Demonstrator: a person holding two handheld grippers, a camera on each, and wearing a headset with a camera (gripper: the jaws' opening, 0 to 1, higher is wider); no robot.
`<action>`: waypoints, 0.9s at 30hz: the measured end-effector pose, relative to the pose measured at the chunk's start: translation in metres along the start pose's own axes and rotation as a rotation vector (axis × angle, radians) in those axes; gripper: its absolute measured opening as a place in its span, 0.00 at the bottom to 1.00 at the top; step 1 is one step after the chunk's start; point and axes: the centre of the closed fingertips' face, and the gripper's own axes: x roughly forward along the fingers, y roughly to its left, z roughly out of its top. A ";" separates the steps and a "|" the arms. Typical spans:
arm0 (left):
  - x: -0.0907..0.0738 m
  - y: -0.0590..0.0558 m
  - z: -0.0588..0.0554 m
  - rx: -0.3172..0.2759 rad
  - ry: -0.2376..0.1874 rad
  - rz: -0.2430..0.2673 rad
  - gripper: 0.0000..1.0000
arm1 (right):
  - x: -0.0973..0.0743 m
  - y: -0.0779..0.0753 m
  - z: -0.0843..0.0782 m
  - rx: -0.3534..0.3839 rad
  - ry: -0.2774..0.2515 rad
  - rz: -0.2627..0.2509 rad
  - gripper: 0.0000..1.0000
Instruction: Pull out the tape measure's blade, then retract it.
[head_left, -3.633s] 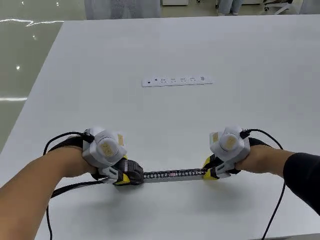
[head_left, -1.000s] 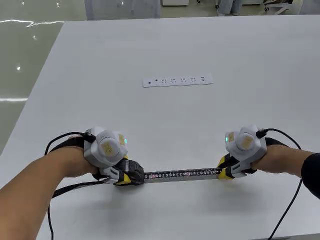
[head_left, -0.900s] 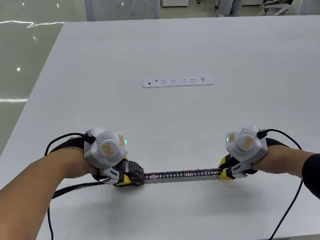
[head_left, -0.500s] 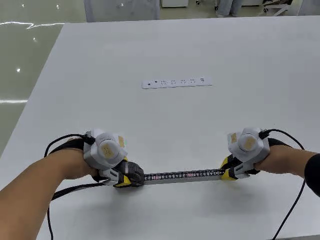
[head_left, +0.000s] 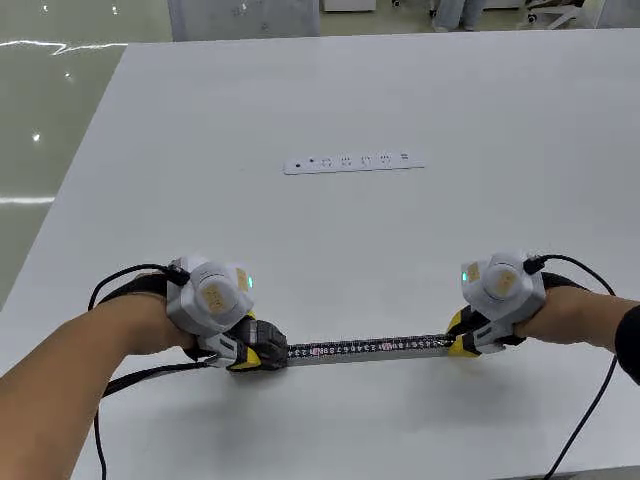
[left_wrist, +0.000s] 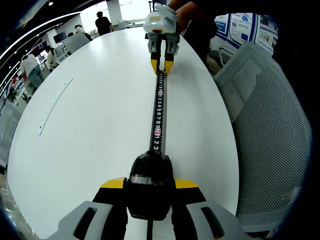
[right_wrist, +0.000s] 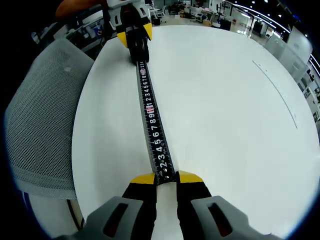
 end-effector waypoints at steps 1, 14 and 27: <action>0.000 0.000 0.000 0.000 0.000 0.000 0.30 | 0.000 0.000 0.000 0.001 -0.001 -0.001 0.10; 0.000 0.000 0.000 0.000 -0.001 0.001 0.30 | 0.000 0.000 0.000 0.005 -0.005 0.000 0.10; 0.001 0.001 0.000 0.003 0.002 0.000 0.30 | 0.000 -0.001 0.000 0.027 -0.021 0.000 0.10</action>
